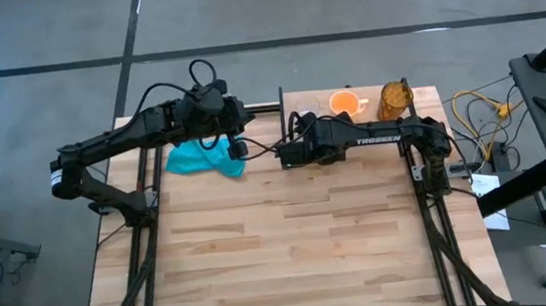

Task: Stack small to large cups/mugs on shelf
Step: Put the transparent mug on the shelf, then adjust the yellow mug on the shelf, then return to Home Position

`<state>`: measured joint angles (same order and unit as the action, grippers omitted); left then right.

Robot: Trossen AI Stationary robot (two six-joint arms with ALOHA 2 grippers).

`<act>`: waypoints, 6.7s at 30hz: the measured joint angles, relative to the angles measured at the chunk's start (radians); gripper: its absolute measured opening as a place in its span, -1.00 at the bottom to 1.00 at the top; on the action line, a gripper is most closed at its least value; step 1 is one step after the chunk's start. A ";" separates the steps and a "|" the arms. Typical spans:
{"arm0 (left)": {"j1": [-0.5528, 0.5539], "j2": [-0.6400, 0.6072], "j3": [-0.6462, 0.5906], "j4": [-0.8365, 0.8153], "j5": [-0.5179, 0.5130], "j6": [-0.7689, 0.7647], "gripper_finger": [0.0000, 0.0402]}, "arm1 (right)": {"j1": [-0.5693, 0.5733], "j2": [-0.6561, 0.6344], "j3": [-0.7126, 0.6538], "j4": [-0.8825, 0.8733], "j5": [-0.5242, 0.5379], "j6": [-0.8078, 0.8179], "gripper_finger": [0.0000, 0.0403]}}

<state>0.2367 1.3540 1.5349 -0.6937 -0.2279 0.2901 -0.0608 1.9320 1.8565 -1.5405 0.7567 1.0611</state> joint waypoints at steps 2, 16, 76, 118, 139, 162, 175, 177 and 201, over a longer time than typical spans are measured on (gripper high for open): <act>0.000 0.000 0.000 0.000 0.000 0.000 -1.00 | -0.004 0.000 0.000 -0.003 0.001 -0.001 -0.96; 0.000 0.000 0.000 0.002 -0.028 0.000 -1.00 | -0.040 0.000 0.000 -0.027 0.018 -0.070 -0.96; 0.002 -0.012 0.054 0.033 -0.327 0.035 -1.00 | -0.109 -0.041 -0.003 0.018 -0.025 -0.313 -0.96; 0.006 -0.009 0.049 0.033 -0.325 0.031 -1.00 | -0.070 -0.060 -0.034 0.082 -0.145 -0.306 -0.96; 0.006 -0.008 0.049 0.039 -0.326 0.032 -1.00 | -0.115 -0.059 -0.080 0.107 -0.101 -0.343 -0.96; 0.006 -0.008 0.049 0.034 -0.325 0.032 -1.00 | -0.174 -0.058 -0.082 0.039 -0.053 -0.393 -0.96; 0.013 -0.008 0.049 0.035 -0.325 0.032 -1.00 | -0.128 -0.083 -0.064 0.051 -0.044 -0.384 -0.96; 0.013 -0.008 0.049 0.035 -0.325 0.032 -1.00 | -0.127 -0.090 -0.054 0.052 -0.047 -0.383 -0.96; 0.007 -0.146 0.050 0.006 -0.325 0.031 -1.00 | 0.063 -0.305 0.197 0.049 -0.346 -0.530 -0.96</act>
<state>0.2434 1.2078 1.5852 -0.6879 -0.5534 0.3214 0.0023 1.6270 2.0536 -1.4916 0.4110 0.5308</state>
